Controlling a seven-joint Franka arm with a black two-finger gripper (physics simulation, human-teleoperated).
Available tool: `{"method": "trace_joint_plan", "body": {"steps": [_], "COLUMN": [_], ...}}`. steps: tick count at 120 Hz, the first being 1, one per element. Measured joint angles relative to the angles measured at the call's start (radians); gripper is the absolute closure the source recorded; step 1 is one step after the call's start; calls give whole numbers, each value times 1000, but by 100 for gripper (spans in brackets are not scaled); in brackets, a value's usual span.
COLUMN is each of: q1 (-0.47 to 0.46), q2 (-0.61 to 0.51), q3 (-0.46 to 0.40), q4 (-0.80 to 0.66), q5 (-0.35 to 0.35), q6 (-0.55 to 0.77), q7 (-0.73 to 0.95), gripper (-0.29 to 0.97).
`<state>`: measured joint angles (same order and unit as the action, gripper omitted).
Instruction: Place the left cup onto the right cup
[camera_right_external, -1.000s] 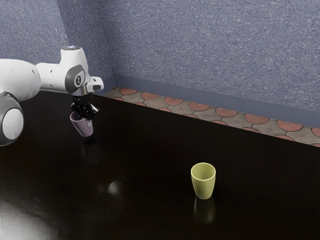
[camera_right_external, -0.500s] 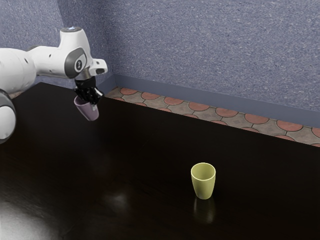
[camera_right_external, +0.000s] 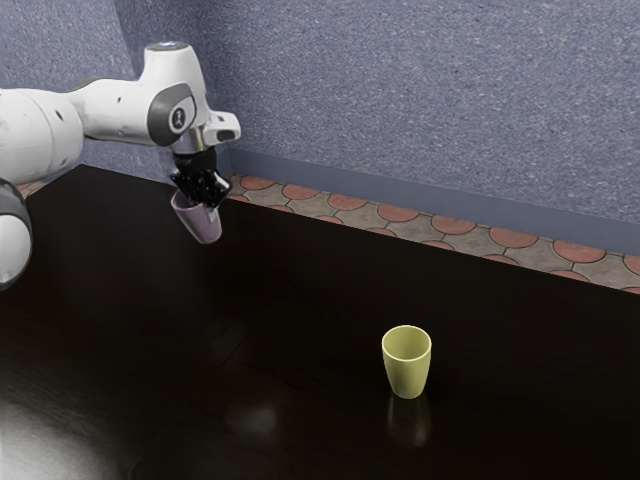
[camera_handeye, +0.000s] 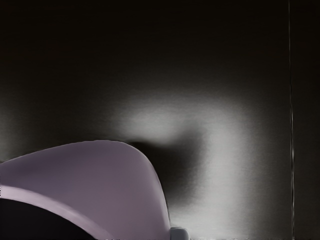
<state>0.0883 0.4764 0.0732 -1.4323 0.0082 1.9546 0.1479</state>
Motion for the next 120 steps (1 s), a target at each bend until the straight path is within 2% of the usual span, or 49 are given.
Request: {"method": "trace_joint_plan", "body": {"steps": [64, 120], "q1": [-5, -10], "q2": [-8, -9], "q3": [-129, -282], "q4": [37, 47], "q5": [14, 94], "q6": [-92, -133], "q7": [-97, -211], "gripper": [78, 78]}}
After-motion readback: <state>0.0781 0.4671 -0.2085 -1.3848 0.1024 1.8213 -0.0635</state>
